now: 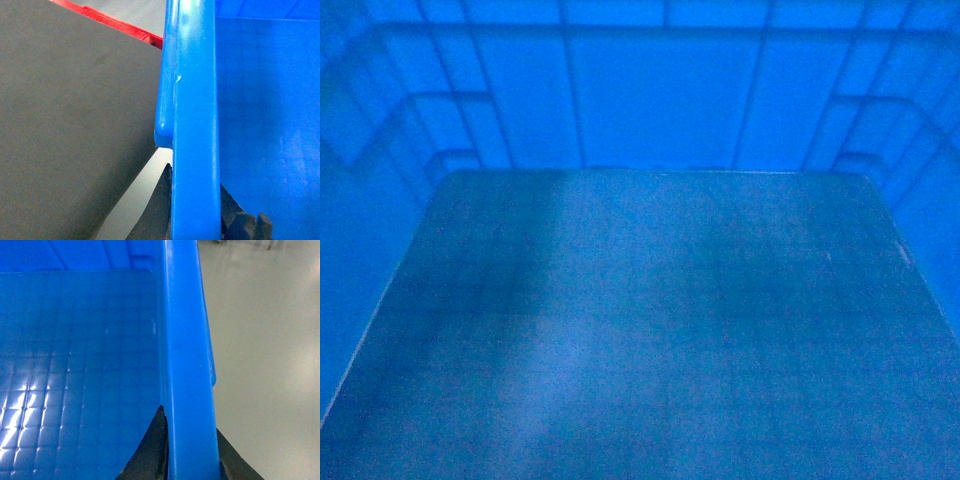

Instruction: Place box next to blue box on left shelf

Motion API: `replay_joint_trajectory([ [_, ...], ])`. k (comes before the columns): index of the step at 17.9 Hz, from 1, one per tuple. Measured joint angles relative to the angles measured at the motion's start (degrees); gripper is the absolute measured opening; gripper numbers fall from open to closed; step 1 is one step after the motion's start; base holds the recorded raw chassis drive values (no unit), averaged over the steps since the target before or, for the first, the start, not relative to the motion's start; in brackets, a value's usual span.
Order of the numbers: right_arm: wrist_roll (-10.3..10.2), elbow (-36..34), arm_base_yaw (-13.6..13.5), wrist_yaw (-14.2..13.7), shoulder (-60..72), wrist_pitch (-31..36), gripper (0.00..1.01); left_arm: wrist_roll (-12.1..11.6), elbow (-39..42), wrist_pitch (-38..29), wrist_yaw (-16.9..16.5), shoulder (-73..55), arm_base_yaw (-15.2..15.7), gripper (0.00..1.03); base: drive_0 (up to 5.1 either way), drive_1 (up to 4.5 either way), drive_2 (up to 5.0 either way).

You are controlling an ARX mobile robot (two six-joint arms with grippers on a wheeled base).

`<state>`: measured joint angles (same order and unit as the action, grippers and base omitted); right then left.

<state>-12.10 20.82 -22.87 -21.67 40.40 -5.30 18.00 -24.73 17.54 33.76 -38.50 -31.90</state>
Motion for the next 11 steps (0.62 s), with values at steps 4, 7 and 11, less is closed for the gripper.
replay_joint_trajectory([
  [4,0.0,0.0,0.0,0.0,0.0,0.0,0.10,0.0,0.0,0.0,0.0,0.0,0.0,0.09,-1.5,-1.47,-1.5],
  [7,0.0,0.0,0.0,0.0,0.0,0.0,0.10,0.0,0.0,0.0,0.0,0.0,0.0,0.09,-1.5,-1.47,-1.5],
  [11,0.0,0.0,0.0,0.0,0.0,0.0,0.10,0.0,0.0,0.0,0.0,0.0,0.0,0.09,-1.5,-1.47,-1.5],
])
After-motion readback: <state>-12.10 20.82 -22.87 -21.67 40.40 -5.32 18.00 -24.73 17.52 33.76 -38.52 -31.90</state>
